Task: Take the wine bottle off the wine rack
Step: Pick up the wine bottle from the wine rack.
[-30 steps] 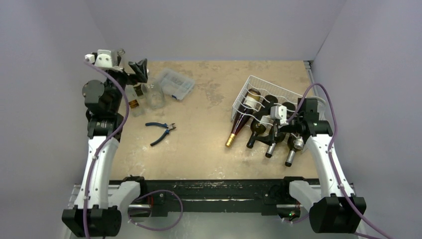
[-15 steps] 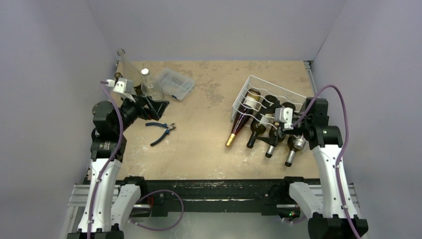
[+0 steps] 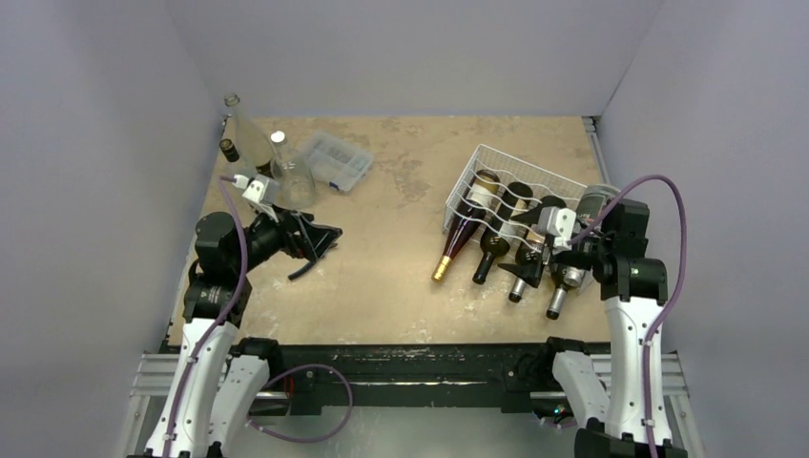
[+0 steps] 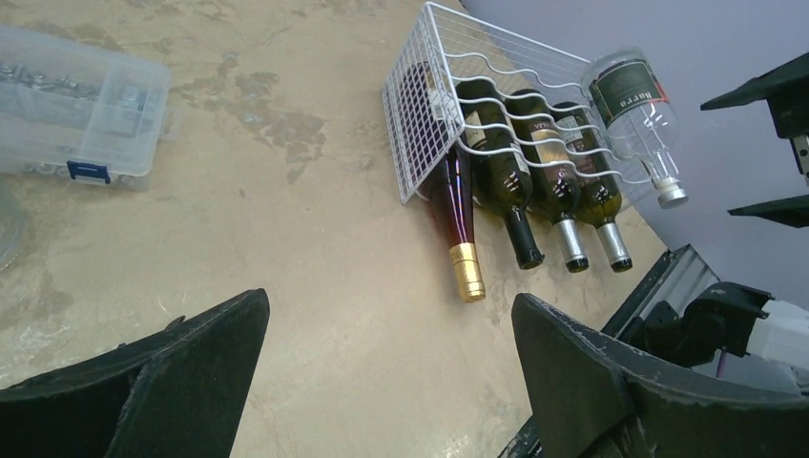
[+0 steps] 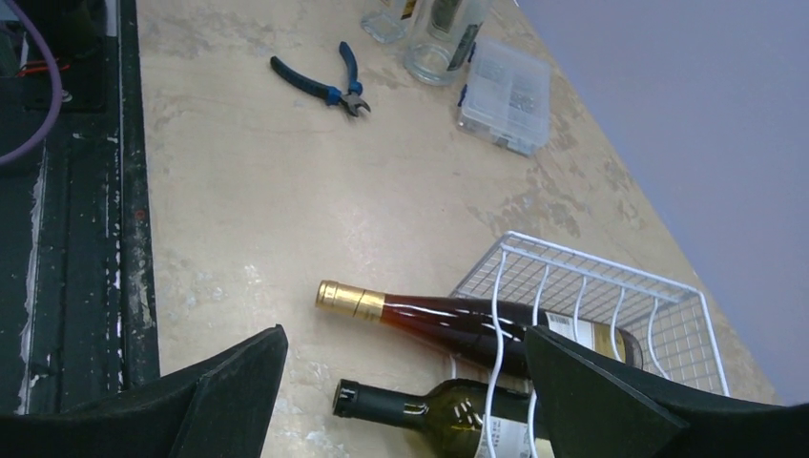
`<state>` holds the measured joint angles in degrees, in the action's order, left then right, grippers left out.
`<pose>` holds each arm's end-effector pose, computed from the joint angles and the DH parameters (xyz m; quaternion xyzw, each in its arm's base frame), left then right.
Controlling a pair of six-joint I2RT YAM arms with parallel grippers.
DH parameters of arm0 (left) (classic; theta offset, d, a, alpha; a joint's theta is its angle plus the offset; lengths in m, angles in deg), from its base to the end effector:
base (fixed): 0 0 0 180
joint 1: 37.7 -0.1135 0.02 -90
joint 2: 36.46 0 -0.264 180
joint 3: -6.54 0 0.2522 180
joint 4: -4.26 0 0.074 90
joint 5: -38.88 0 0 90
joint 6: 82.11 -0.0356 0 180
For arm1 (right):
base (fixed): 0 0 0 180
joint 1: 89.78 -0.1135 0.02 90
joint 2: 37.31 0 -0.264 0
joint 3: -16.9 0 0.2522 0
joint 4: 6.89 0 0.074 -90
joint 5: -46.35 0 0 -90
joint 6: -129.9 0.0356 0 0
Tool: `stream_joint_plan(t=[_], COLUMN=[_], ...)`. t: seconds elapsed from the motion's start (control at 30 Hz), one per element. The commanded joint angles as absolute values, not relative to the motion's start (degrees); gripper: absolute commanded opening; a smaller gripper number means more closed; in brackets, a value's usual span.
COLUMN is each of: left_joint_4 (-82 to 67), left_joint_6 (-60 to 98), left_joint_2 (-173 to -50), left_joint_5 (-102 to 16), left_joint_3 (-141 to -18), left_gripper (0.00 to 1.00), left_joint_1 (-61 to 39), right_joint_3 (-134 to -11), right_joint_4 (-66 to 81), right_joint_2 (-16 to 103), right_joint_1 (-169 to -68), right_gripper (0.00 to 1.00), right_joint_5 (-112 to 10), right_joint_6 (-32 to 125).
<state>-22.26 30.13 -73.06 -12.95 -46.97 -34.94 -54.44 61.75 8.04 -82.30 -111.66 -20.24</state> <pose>0.1487 -0.0292 0.3272 0.0859 0.7472 -0.3758 0.5414 0.1286 0.0164 0.3527 -0.5380 0.5808 0.2404 0.5616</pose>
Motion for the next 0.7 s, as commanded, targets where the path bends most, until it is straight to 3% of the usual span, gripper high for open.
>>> stream_joint_plan(t=[0.0,0.37,0.67], left_joint_4=[-23.43,-27.07,-29.1], left_joint_6=[28.74,32.96,31.24], left_joint_2=[-72.59,-76.69,-74.02], left_joint_5=[-11.61,-4.24,-6.67], left_joint_3=[-48.2,-50.93,-50.89], left_gripper=[0.99,1.0,1.0], left_joint_1=[-34.17,-34.18,-34.21], right_joint_3=[-57.51,-62.16,-62.18], right_joint_4=[61.28,61.07,48.67], right_joint_2=[8.44,8.72,8.81], right_joint_1=[-79.02,-73.22,-70.8], right_gripper=[0.99,0.99,0.99], right_joint_5=[-111.33,-106.58,-92.09], right_joint_6=[-16.38,-8.52,11.89])
